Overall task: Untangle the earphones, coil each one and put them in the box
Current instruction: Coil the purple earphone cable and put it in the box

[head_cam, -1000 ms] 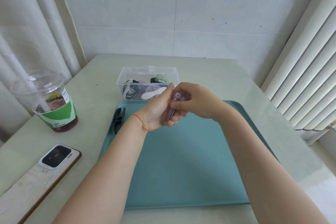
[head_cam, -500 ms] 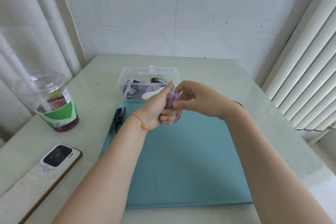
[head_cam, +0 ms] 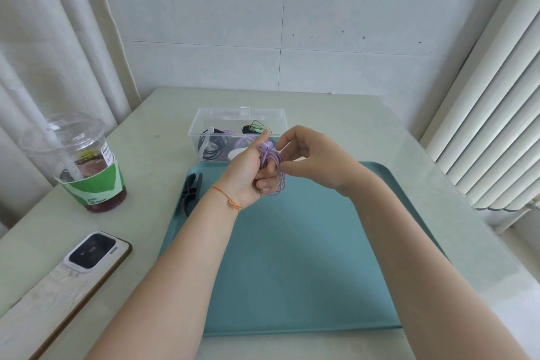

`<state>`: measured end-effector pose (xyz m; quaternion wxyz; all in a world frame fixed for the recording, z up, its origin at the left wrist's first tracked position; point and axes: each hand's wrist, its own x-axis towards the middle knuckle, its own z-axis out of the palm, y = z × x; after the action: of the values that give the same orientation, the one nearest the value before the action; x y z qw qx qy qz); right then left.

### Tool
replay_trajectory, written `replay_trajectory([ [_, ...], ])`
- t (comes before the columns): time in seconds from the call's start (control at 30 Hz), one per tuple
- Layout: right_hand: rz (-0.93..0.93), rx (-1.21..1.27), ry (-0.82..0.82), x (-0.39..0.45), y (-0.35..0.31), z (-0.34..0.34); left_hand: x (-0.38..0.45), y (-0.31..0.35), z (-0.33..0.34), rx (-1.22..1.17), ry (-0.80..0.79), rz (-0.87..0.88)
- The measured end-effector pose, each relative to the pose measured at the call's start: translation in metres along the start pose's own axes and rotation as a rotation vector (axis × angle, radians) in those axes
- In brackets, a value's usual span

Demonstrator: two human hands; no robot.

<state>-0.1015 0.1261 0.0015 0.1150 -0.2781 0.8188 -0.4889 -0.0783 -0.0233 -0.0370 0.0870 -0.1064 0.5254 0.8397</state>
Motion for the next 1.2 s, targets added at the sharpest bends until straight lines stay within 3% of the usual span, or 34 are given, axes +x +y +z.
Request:
replay_trajectory([
  [0.17,0.022,0.009,-0.035,-0.001,-0.004,-0.001,0.004,0.001,-0.006,-0.049,0.018,0.009],
  [0.43,-0.058,-0.073,0.070,0.006,0.004,0.007,0.001,0.001,0.001,0.018,0.059,0.058],
  [0.67,-0.068,0.101,-0.009,0.003,0.004,0.006,-0.004,0.003,-0.001,0.063,-0.065,0.058],
  [0.83,-0.136,-0.046,0.027,0.005,0.001,0.015,0.001,0.000,-0.001,-0.016,0.096,0.034],
  [1.03,-0.063,-0.080,0.103,0.006,0.001,0.020,0.000,0.003,0.005,-0.065,0.140,0.107],
  [1.2,-0.009,-0.070,0.010,0.003,-0.002,0.019,-0.003,0.004,0.012,0.172,0.267,0.196],
])
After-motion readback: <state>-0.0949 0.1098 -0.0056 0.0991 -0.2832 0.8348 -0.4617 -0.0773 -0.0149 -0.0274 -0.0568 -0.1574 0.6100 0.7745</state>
